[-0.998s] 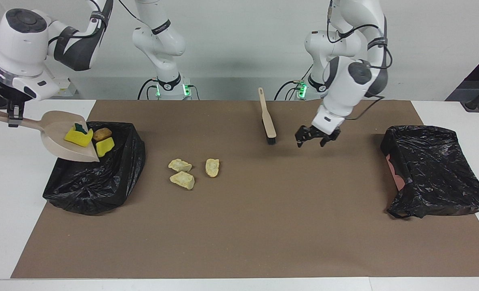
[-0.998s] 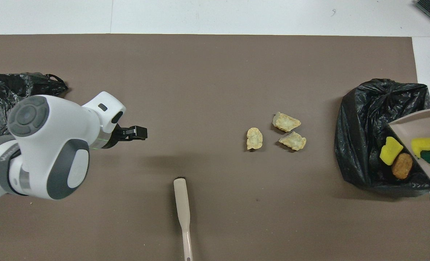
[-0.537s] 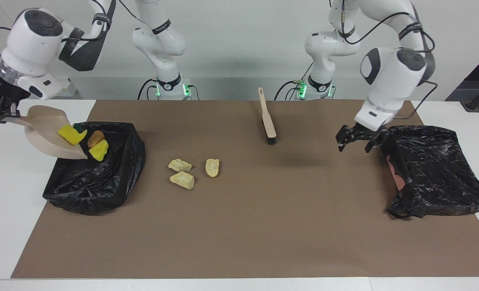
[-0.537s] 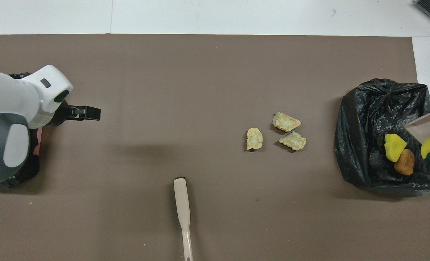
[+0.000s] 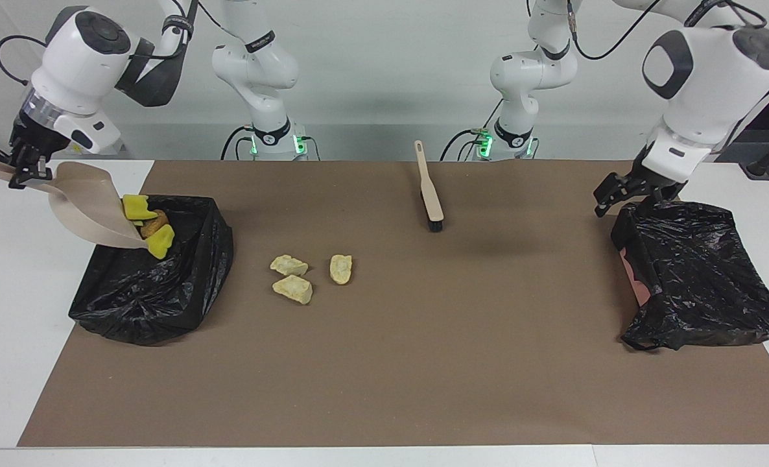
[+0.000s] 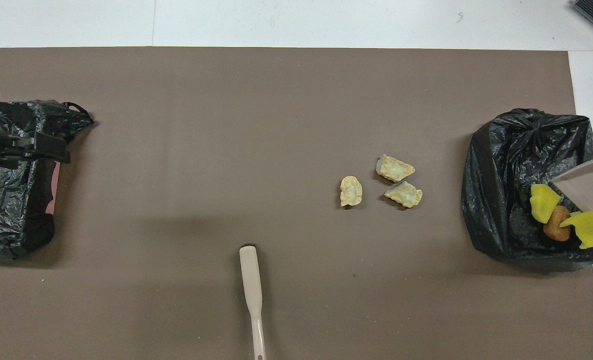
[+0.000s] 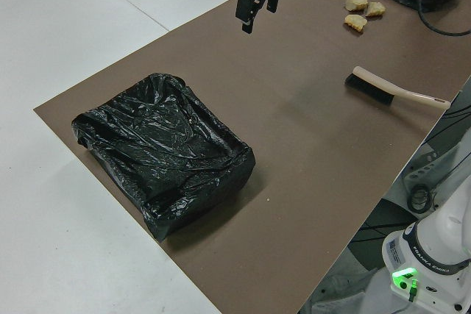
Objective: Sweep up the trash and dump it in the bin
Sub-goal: 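Tip the dustpan into the bag while the left gripper withdraws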
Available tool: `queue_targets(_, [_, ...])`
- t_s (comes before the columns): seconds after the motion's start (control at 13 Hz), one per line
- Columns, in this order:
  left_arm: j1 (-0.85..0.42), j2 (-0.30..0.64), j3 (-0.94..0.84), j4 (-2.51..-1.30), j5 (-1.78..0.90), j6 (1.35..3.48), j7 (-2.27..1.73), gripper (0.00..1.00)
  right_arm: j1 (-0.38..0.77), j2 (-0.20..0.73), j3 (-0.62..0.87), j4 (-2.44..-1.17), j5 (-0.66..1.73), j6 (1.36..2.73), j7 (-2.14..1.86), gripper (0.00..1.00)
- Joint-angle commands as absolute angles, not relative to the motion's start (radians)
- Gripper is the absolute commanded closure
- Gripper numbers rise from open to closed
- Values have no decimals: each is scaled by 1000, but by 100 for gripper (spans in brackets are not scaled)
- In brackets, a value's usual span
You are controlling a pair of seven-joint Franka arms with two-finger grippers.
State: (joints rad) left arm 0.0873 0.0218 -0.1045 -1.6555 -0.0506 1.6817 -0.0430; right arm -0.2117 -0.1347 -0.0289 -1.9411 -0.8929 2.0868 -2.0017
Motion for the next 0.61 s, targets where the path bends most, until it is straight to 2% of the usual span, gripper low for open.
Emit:
queue_targets(0.0, [95, 21, -110, -1583, -26, 1548, -51, 0, -160, -161, -22, -1909, -911, 1975, -1910, 100])
queue_targets(0.23, [91, 20, -114, -1525, -26, 1462, -48, 0, -144, -175, 29, -1884, -836, 1898, -1754, 100])
queue_targets(0.54, [77, -57, -117, -1601, -32, 1486, -12, 0, -143, -183, 133, -1884, -652, 1810, -1420, 100])
